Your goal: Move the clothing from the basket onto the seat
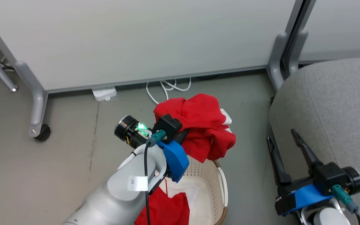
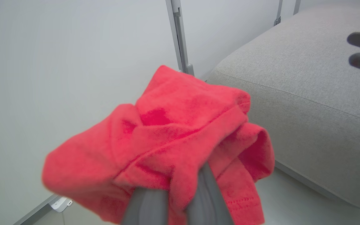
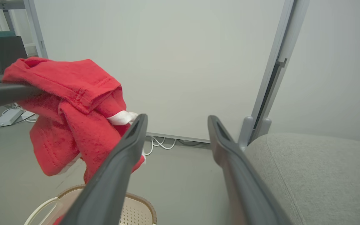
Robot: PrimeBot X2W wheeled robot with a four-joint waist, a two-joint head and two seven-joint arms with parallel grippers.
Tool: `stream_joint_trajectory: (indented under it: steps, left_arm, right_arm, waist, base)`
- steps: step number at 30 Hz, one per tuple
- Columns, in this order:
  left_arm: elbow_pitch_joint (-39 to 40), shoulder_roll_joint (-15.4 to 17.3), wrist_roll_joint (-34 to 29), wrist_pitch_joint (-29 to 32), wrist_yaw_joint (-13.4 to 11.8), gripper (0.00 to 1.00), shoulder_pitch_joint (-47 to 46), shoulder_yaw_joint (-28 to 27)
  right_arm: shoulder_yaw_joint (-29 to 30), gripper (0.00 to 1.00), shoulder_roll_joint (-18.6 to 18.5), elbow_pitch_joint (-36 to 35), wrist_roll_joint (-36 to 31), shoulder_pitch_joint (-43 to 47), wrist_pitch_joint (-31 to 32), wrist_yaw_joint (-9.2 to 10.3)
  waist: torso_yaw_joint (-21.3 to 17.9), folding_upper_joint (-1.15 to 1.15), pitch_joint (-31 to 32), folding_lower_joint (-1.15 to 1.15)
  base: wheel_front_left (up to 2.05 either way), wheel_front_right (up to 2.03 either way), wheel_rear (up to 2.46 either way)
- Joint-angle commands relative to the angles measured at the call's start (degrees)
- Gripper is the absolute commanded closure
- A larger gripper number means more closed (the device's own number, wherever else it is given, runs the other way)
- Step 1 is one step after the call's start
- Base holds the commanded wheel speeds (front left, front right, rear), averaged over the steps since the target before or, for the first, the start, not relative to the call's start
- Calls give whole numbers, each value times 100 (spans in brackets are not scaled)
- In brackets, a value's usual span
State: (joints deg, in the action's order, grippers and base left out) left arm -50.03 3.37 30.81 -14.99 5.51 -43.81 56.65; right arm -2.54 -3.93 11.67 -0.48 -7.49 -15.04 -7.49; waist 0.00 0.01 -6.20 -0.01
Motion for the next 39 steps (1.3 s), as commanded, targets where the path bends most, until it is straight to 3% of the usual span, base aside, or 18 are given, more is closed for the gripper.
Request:
stream_joint_trajectory:
  steps: [1,10,23,39]
  left_arm:
    - [72,11,-46,-28,-17,100,112,-69]
    - [443,2,-228,-29,30,100,236,-382]
    - [566,5,-422,-28,83,100,294,-608]
    - [672,-34,-598,-29,138,100,234,-650]
  right_arm:
    - [-30,0,2,18,-27,163,-22,-1]
    - [-61,0,31,22,-23,495,-22,-1]
    - [-209,0,55,-66,-45,489,-22,-1]
    - [-1507,0,-263,179,-104,-693,-22,-1]
  waist:
    - [84,-1,281,1]
    - [192,-1,688,1]
    - [259,-1,776,1]
    - [376,-1,574,1]
  base:
    - [0,0,0]
    - [0,0,0]
    - [0,0,0]
    - [0,0,0]
